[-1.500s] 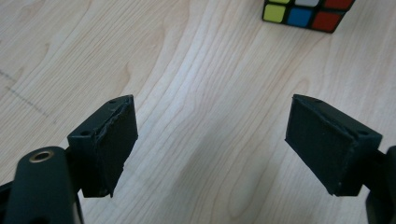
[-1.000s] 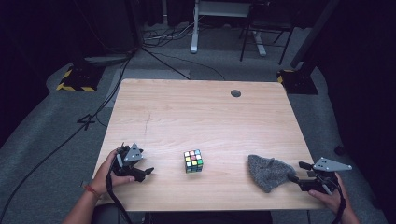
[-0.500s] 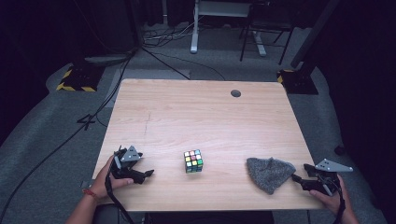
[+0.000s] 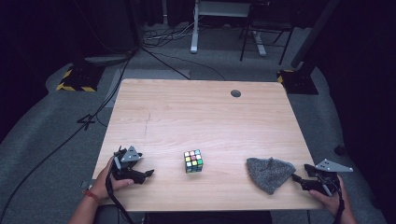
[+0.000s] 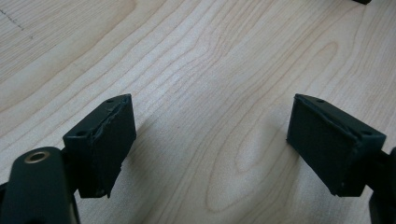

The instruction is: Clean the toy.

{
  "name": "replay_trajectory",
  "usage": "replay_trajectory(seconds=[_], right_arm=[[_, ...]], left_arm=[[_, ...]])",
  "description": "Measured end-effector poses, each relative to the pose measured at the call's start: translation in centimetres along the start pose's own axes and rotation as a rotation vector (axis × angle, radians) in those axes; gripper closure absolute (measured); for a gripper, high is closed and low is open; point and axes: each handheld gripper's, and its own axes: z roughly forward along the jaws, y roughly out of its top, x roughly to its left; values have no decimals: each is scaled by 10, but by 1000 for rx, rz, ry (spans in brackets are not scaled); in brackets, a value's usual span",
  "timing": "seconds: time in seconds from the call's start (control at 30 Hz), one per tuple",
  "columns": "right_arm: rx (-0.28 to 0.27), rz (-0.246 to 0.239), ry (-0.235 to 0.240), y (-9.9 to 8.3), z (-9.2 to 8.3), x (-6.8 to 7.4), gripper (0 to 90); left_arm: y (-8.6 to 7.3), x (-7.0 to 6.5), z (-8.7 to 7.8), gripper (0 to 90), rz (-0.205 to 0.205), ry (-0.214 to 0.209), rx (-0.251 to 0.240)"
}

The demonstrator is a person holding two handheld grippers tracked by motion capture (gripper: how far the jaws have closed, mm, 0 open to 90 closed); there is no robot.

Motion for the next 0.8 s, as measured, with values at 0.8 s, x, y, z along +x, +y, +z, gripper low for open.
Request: replay_trajectory(seconds=[0.8], right_arm=[[0, 4, -4, 0, 0, 0, 245]], left_arm=[[0, 0, 0, 159, 1, -1, 0]])
